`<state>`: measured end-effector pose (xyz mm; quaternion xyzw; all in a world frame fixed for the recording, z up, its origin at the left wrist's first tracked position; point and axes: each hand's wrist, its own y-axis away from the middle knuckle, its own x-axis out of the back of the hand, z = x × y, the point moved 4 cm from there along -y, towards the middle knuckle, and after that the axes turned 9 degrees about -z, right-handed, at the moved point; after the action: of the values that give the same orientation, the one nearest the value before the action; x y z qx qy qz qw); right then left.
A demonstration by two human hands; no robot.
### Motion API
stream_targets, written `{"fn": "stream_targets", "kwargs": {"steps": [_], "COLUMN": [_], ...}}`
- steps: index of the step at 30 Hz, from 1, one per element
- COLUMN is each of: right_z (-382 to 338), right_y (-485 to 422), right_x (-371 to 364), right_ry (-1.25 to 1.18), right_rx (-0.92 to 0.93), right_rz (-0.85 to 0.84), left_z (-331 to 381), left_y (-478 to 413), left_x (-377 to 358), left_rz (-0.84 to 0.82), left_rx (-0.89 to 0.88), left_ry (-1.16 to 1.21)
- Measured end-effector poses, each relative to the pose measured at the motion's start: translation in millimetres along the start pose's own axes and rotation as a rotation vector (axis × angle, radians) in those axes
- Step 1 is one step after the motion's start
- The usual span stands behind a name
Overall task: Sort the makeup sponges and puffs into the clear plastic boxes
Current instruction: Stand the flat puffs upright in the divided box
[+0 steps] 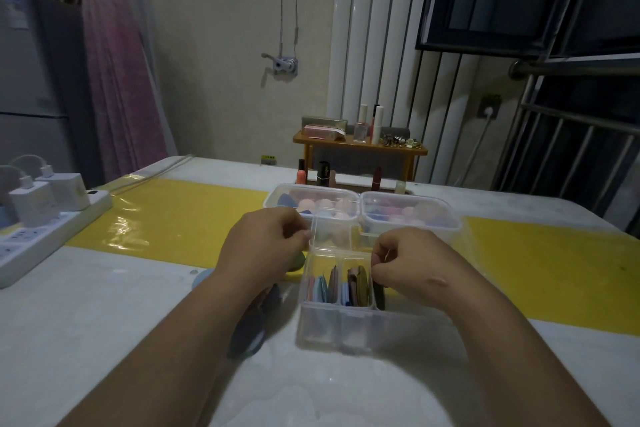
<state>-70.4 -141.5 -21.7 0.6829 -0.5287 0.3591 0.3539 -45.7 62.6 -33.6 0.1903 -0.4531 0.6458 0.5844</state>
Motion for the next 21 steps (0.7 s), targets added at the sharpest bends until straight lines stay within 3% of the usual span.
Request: {"fn": "stream_targets", "kwargs": {"steps": [9,21], "right_z": [3.0,-1.3], "right_y": [-1.7,-3.1], "right_x": [0.2,0.8], "right_ry": [-0.003,-0.088], "right_rx": [0.031,0.125], "right_rz": [0.065,0.160], "left_z": [-14.3,-15.0], "left_y": [-3.4,-1.8], "left_x": [6.2,-11.0], "left_rz": [0.046,-0.222], "left_rx": [0.158,0.136], "left_ry": [-0.075,-0.227]}}
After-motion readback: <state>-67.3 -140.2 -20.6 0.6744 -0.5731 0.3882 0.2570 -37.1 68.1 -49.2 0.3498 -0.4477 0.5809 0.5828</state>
